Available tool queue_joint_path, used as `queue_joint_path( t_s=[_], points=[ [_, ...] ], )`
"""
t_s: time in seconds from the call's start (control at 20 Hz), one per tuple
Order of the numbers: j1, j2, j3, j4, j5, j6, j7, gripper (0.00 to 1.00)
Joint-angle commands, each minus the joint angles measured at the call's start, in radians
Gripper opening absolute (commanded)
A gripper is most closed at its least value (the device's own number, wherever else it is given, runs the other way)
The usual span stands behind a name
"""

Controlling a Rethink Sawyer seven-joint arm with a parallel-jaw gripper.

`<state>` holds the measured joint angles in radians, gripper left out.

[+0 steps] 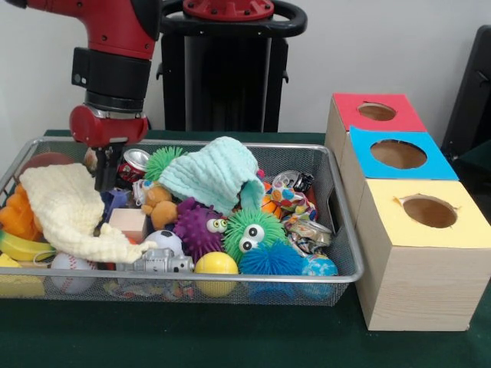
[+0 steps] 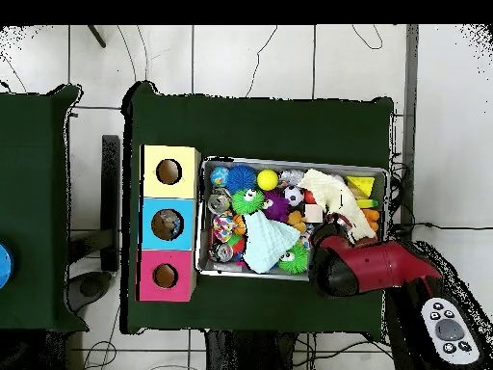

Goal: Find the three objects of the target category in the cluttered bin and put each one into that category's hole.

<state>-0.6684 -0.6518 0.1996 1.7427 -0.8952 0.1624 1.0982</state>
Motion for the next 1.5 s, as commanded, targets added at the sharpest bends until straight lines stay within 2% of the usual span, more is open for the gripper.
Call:
queue_joint_path(
  t_s=[0.05, 0.65, 1.15, 1.5],
  points=[
    [0.02, 0.025, -0.044, -0.076, -0.043, -0.035, 0.126, 0.0],
    [0.064, 0.034, -0.098, -0.108, -0.05, -0.026, 0.109, 0.0],
    [0.101, 0.07, -0.171, -0.123, -0.042, -0.118, 0.157, 0.0],
    [0.127, 0.129, -0.225, -0.127, -0.013, -0.199, 0.179, 0.0]
  ],
)
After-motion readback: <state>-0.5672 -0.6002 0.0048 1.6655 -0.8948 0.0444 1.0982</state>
